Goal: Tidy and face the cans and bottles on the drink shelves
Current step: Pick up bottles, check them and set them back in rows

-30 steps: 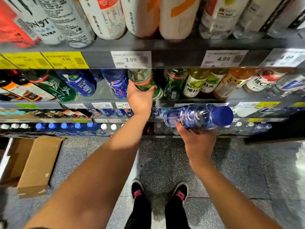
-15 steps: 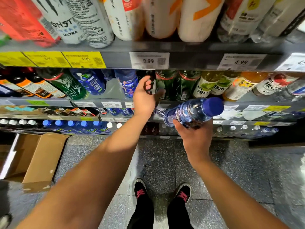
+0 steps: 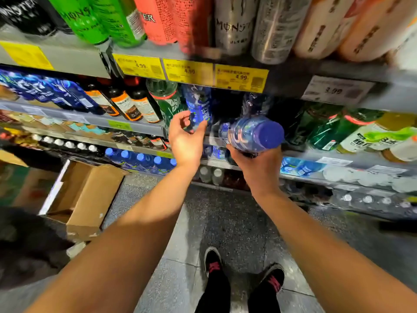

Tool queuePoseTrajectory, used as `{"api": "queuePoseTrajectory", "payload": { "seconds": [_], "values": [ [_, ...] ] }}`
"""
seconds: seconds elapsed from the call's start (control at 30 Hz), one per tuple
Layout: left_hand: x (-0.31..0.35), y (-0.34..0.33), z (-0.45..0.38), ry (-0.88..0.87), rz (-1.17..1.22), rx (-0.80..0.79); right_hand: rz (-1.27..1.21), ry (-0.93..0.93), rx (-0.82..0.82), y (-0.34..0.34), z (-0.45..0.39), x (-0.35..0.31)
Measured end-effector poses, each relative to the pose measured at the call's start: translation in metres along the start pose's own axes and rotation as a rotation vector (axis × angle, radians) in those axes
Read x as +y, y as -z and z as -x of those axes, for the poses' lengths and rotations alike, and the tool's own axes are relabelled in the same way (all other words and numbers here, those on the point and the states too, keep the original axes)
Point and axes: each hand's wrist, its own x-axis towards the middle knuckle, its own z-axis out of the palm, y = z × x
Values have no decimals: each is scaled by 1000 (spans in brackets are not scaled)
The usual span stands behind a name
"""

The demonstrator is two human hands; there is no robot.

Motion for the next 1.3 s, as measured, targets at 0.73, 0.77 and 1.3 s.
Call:
{"api": "queuePoseTrajectory", "payload": {
  "seconds": [0.73,0.77,1.3],
  "values": [
    [-14,16,-35,-4,-108,179,411,8,65,-90,-69,-17],
    [-15,17,-37,7,-122,191,420,-7,59,-88,-67,-19],
    [-8,7,-77,114,-310,199,115,-151,145,-30,-80,23]
  ]
}}
